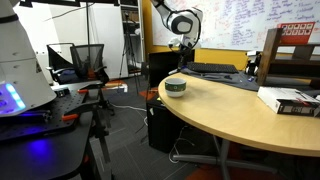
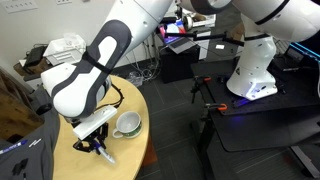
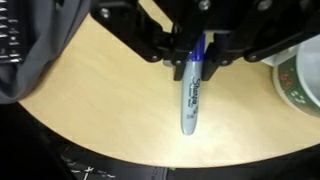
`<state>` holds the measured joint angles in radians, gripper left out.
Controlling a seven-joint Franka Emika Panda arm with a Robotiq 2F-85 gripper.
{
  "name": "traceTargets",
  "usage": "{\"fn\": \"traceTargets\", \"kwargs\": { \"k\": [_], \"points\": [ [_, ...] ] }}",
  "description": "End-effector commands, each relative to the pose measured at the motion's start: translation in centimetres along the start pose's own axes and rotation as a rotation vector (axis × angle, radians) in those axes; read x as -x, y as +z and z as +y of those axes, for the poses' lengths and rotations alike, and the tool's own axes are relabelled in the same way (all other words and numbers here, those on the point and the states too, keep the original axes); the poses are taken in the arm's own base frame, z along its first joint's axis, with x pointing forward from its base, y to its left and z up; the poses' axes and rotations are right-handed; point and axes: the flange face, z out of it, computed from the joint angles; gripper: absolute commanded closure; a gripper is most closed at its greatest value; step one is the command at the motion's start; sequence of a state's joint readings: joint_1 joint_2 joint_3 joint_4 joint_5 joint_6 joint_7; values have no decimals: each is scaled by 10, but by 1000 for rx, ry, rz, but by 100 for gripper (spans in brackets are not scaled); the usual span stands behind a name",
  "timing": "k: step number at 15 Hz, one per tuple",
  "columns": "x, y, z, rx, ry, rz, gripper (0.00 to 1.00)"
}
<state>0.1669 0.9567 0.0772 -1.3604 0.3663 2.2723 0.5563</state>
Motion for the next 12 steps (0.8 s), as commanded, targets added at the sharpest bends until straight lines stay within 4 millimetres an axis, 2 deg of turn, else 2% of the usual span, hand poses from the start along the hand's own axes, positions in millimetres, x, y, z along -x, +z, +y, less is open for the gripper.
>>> {"fn": "traceTargets", "kwargs": {
  "k": [1, 2, 3, 5, 9, 12],
  "points": [
    [-11, 2, -10, 51, -3, -19, 50],
    [-10, -4, -13, 64, -25, 5, 49],
    [-7, -13, -17, 71, -55, 16, 44],
    [2, -41, -24, 127, -111, 120, 28],
    [31, -121, -26, 196, -189, 311, 1],
    [65, -163, -19, 216, -264, 345, 0]
  ]
}}
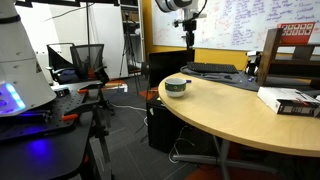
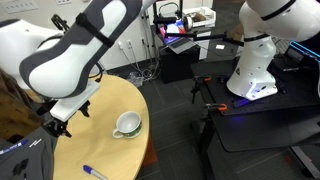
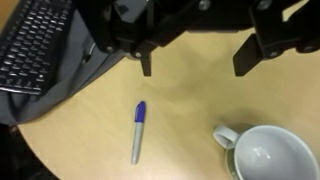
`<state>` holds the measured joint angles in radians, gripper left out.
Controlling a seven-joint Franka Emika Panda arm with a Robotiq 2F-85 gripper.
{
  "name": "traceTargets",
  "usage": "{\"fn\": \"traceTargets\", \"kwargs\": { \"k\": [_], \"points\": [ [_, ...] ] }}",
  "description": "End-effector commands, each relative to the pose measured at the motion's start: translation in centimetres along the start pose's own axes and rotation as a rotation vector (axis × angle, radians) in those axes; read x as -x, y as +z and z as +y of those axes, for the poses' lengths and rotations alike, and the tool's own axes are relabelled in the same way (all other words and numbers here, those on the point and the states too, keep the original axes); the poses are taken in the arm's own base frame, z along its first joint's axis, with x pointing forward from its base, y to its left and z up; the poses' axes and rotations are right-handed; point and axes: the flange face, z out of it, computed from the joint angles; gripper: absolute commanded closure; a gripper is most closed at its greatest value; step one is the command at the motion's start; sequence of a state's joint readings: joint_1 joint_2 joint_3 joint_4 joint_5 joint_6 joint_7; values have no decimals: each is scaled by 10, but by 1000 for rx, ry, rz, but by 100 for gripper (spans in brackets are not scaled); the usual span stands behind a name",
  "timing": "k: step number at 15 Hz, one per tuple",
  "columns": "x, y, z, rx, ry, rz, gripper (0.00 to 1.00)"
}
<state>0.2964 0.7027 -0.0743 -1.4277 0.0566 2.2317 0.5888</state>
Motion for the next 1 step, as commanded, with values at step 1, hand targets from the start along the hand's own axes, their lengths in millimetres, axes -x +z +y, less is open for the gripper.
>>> {"fn": "traceTargets", "kwargs": {
  "k": [1],
  "points": [
    [38, -34, 20, 51, -34, 18, 0]
  ]
}}
